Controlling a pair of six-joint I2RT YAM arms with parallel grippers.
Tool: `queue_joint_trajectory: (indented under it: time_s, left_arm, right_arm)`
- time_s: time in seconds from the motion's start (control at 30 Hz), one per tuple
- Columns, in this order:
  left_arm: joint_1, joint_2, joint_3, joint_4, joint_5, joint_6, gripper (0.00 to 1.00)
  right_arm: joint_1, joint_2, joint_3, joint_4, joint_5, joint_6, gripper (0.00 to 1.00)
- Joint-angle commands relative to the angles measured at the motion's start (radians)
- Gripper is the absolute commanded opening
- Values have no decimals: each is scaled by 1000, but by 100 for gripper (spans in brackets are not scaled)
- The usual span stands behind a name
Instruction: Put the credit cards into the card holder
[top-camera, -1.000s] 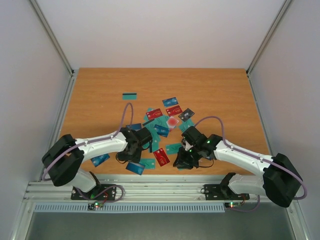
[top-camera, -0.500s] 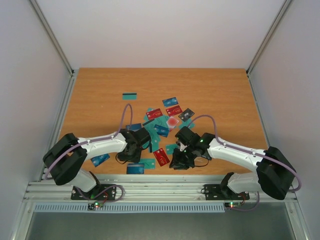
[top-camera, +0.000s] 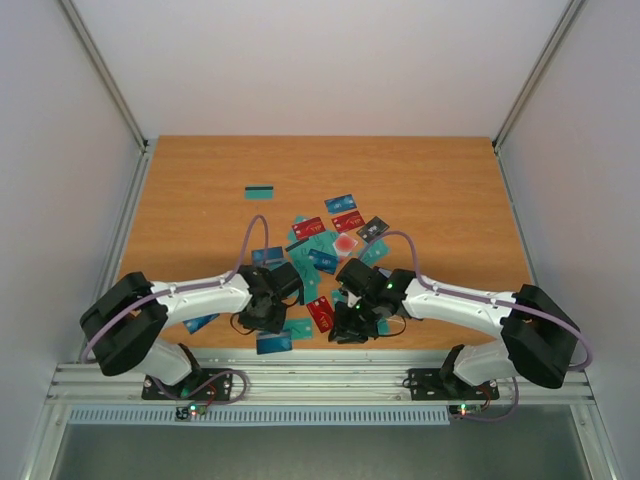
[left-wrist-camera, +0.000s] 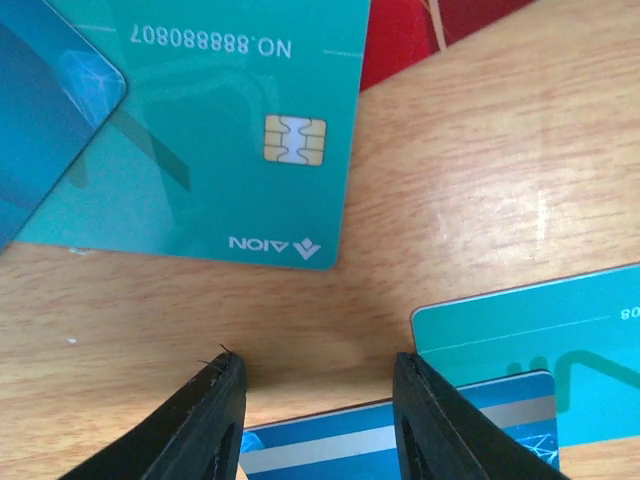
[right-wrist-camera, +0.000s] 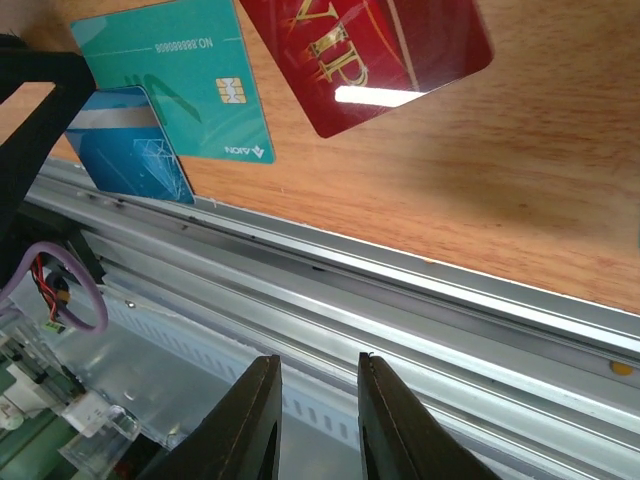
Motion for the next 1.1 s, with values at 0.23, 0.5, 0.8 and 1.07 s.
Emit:
queue_joint_trajectory:
  time_s: [0.23, 0.5, 0.8, 1.07]
  left_arm:
    - [-21, -17, -59, 6, 63, -36, 42]
    - [-20, -54, 24, -88, -6, -12, 46]
    - [-18, -193, 30, -195, 7, -1, 35]
    - [-18, -115, -10, -154, 88, -11, 28]
  right_arm:
    - [46, 37, 21, 74, 22, 48, 24]
    - [119, 84, -33, 314, -10, 133, 38]
    - [167, 143, -52, 458, 6, 177, 46]
    - [168, 232, -58, 571, -23, 205, 48]
